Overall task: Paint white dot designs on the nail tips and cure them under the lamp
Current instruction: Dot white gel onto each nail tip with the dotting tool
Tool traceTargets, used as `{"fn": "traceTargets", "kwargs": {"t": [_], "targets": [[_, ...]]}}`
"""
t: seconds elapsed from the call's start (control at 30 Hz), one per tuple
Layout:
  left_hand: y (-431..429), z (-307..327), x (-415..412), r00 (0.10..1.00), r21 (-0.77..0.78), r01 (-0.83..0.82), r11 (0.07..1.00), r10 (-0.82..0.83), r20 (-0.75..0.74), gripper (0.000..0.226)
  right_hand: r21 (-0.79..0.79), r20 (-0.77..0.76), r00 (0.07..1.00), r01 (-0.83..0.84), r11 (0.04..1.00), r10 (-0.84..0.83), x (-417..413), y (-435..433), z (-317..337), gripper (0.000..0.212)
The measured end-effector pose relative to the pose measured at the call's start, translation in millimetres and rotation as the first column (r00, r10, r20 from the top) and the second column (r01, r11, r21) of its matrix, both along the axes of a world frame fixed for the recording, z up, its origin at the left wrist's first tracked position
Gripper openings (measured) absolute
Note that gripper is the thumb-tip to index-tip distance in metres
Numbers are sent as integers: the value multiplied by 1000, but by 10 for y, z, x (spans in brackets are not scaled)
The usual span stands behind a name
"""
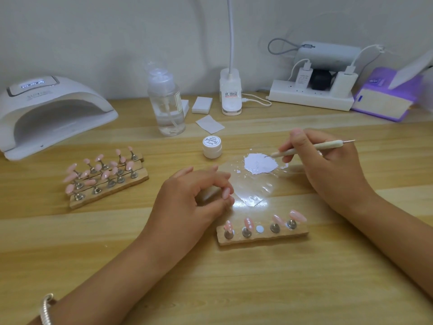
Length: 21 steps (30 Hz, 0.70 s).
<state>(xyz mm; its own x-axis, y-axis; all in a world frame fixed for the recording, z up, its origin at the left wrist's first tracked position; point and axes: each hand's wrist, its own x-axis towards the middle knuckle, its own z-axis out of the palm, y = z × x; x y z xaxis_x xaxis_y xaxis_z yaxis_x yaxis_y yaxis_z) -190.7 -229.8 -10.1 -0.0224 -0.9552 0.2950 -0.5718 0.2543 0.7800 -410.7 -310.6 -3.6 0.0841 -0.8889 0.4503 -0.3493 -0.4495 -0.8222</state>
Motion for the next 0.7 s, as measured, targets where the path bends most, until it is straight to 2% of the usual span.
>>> {"fn": "traceTargets", "kwargs": {"t": [0.17, 0.27, 0.43, 0.5, 0.6, 0.7], "targets": [[36, 28, -24, 999, -112, -5, 994, 1, -44, 11, -8, 96, 995, -21, 1000, 22, 14, 51, 51, 34], [74, 39, -13, 982, -81, 26, 996, -41, -184, 17, -8, 187, 978, -91, 996, 91, 72, 135, 178, 36], [86, 71, -2, 934, -88, 68, 994, -95, -344, 19, -47, 199, 947, -248, 967, 253, 246, 395, 377, 29], [107, 91, -8, 929, -107, 91, 990, -123, -349, 15, -39, 205, 929, -306, 951, 308, 321, 502, 421, 30], [123, 105, -31, 950, -160, 102, 982, -144, -279, 12, -33, 220, 902, -373, 927, 371, 384, 613, 450, 33], [125, 102, -41, 971, -231, 97, 968, -143, -194, 7, -28, 187, 919, -347, 937, 346, 415, 651, 427, 31]]}}
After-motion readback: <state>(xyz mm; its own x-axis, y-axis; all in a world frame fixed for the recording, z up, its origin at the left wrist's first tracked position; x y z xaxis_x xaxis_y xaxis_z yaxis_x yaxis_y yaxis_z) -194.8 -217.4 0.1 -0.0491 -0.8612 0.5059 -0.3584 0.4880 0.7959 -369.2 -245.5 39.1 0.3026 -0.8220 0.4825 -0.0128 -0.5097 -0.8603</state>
